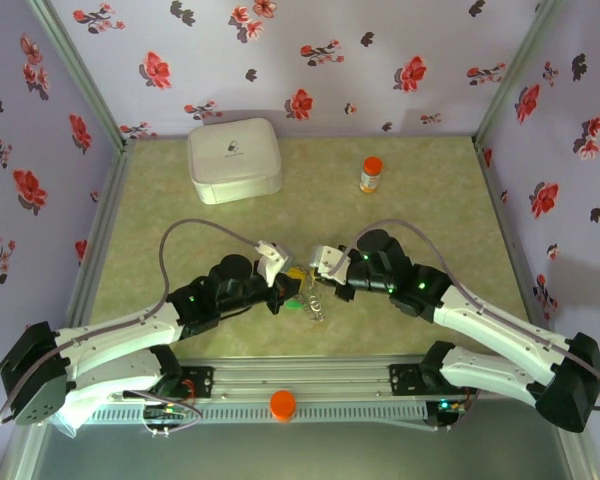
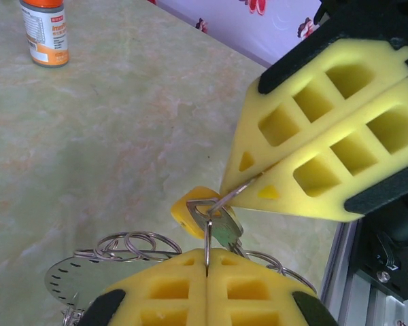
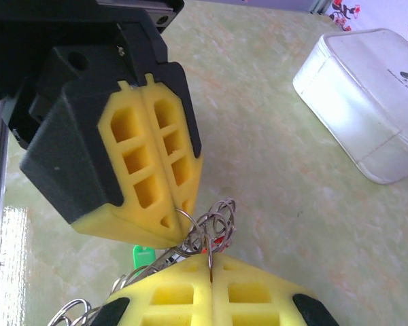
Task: Put the keys on the keyring
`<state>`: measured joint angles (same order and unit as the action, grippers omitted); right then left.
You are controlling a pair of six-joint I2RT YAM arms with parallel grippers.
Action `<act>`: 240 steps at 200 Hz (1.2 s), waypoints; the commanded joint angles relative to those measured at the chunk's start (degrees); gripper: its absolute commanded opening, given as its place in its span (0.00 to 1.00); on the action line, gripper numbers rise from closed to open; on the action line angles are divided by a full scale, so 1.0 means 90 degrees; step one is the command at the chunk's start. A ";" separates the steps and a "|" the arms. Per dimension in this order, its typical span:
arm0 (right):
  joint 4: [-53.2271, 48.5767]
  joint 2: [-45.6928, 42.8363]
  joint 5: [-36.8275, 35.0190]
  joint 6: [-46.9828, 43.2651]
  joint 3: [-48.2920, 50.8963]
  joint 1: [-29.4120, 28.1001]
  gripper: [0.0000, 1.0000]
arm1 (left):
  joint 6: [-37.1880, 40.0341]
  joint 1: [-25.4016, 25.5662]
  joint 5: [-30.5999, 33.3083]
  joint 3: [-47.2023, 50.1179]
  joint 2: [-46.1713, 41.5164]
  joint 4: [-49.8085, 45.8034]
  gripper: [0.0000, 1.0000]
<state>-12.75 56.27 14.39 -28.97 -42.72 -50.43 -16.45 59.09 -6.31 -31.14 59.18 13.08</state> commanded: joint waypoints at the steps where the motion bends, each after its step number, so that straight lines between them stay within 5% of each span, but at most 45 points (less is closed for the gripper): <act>1: 0.0228 -0.0023 -0.0241 -0.0150 -0.0051 -0.0104 0.00 | -0.0106 -0.0028 -0.0173 -0.0159 0.0007 0.0363 0.00; 240: -0.0828 0.0055 -0.0110 -0.0871 -0.0139 -0.0575 0.00 | -0.0208 -0.0135 -0.0374 -0.0179 -0.0003 0.0284 0.00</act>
<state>-15.51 56.27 11.53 -35.20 -42.72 -54.15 -17.52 58.72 -9.19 -31.14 59.94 11.38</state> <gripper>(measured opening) 0.049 0.037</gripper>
